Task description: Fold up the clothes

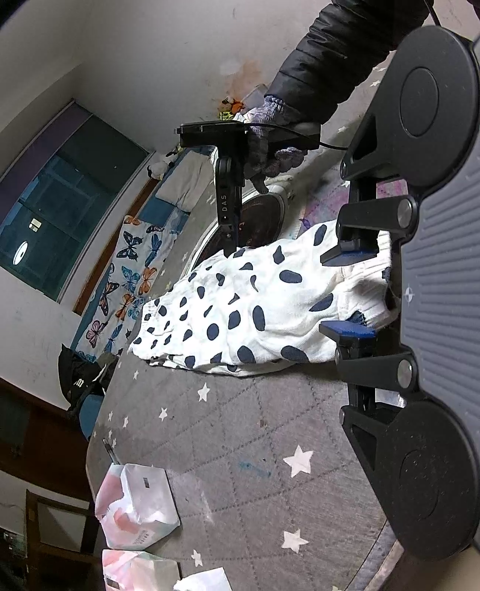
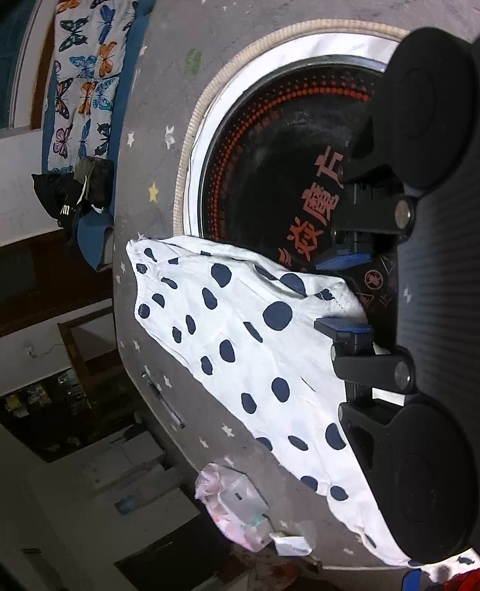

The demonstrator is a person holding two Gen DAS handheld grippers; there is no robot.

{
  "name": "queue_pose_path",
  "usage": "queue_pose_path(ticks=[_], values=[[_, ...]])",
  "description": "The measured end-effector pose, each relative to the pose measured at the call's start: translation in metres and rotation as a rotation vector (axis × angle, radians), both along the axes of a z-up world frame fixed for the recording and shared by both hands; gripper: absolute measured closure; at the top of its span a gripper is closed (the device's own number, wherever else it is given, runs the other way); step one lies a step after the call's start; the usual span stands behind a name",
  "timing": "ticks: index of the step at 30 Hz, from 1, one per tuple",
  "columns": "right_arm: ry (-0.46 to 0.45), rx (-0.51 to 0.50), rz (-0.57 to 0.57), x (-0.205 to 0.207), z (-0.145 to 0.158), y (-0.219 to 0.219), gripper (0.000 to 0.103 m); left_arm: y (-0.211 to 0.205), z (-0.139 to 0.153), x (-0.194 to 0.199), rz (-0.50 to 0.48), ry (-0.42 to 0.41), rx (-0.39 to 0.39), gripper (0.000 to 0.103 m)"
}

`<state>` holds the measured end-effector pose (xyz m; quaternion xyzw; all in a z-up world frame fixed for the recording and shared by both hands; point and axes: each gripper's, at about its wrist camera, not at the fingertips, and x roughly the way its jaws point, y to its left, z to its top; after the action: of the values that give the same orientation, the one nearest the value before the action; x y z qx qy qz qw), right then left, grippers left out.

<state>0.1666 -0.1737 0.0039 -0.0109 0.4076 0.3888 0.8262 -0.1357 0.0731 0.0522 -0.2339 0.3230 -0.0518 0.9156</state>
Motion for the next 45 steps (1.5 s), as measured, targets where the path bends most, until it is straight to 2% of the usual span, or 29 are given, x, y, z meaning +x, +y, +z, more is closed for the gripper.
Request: queue_pose_path(ticks=[1,2,5,10,12,14,17,21,23,25,29,34,38,43,45], values=[[-0.002,0.002,-0.002,-0.001,0.0,-0.001,0.091,-0.001,0.0,0.0,-0.002,0.0,0.002,0.068],[-0.005,0.001,-0.004,-0.001,0.001,-0.002,0.094,-0.001,0.001,0.0,-0.003,-0.001,0.004,0.068],[-0.031,-0.011,-0.019,-0.005,0.007,-0.004,0.098,-0.003,0.002,0.0,-0.01,0.001,0.011,0.068],[-0.076,-0.056,-0.044,-0.008,0.012,-0.007,0.098,-0.004,0.0,0.0,-0.024,0.014,0.021,0.068],[-0.073,-0.09,-0.042,-0.008,0.008,-0.005,0.095,-0.004,0.002,0.0,-0.031,0.017,0.031,0.068],[-0.105,-0.111,-0.048,-0.011,0.011,-0.003,0.087,-0.003,0.007,-0.001,-0.04,0.005,0.039,0.068],[-0.156,-0.11,-0.053,-0.017,0.022,-0.001,0.086,-0.001,0.019,0.006,-0.055,-0.028,0.063,0.068],[-0.174,-0.08,0.017,-0.03,0.035,0.011,0.078,-0.001,0.029,0.031,-0.075,-0.064,0.082,0.068],[-0.159,-0.067,0.059,-0.036,0.034,0.019,0.072,-0.003,0.033,0.045,-0.084,-0.083,0.097,0.069],[-0.142,-0.062,0.103,-0.046,0.03,0.03,0.072,-0.004,0.034,0.063,-0.093,-0.091,0.101,0.07],[-0.125,-0.061,0.166,-0.065,0.023,0.043,0.071,-0.004,0.025,0.103,-0.109,-0.059,0.092,0.07],[-0.127,-0.072,0.204,-0.086,0.019,0.047,0.065,0.0,0.002,0.147,-0.114,0.017,0.07,0.078],[-0.136,-0.097,0.223,-0.1,0.015,0.043,0.064,0.003,-0.014,0.157,-0.093,0.057,0.107,0.083],[-0.147,-0.129,0.238,-0.111,0.011,0.035,0.06,0.013,-0.024,0.153,-0.05,0.076,0.178,0.085],[-0.152,-0.132,0.239,-0.112,0.011,0.033,0.06,0.017,-0.025,0.152,-0.037,0.08,0.183,0.088]])
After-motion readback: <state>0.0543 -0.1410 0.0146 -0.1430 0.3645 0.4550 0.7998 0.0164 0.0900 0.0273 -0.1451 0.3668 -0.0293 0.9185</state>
